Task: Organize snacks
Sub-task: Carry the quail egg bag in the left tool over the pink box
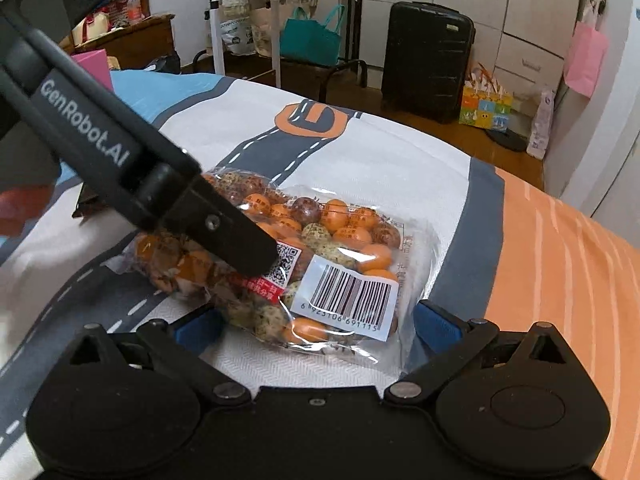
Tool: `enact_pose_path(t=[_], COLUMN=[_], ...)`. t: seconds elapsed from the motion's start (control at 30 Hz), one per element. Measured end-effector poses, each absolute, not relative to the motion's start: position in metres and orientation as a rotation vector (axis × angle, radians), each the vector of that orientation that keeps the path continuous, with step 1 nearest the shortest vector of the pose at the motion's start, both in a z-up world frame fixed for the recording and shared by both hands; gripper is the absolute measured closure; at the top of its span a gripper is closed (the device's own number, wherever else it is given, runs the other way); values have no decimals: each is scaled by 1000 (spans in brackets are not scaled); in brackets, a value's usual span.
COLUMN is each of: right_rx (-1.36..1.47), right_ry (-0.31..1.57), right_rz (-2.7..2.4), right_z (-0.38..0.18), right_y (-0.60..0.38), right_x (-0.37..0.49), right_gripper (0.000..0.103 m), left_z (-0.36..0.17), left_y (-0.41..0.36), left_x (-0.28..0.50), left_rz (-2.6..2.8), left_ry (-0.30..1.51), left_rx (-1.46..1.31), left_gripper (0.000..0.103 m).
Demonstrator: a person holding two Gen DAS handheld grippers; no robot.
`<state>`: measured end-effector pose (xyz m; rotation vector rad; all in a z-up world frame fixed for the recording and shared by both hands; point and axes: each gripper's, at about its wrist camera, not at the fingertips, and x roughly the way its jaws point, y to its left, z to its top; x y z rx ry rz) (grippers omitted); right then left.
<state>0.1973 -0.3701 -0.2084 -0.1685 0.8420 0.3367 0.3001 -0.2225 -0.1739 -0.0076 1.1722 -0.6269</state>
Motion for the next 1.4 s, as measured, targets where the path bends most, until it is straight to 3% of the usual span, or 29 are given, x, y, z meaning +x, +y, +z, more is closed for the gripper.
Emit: enact_pose_path(t=[0.13, 0.2, 0.43, 0.87, 1.4], right_rx=[-185, -173, -222, -229, -210], right_ry=[820, 803, 761, 704, 644], right_rz=[310, 317, 304, 301, 352], right_z=[-209, -207, -201, -180, -141], right_y=[-365, -364, -355, -335, -268], right_x=[192, 188, 172, 131, 82], right_gripper=[0, 8, 19, 20, 20], left_z=[-179, -179, -178, -153, -96], left_y=[-215, -210, -211, -195, -119], left_x=[305, 303, 295, 268, 196], left_rz=[-650, -662, -665, -633, -540], left_ry=[1196, 1193, 1168, 1177, 1160], left_rx=[-52, -87, -88, -54, -21], left_gripper=[11, 11, 12, 12, 13])
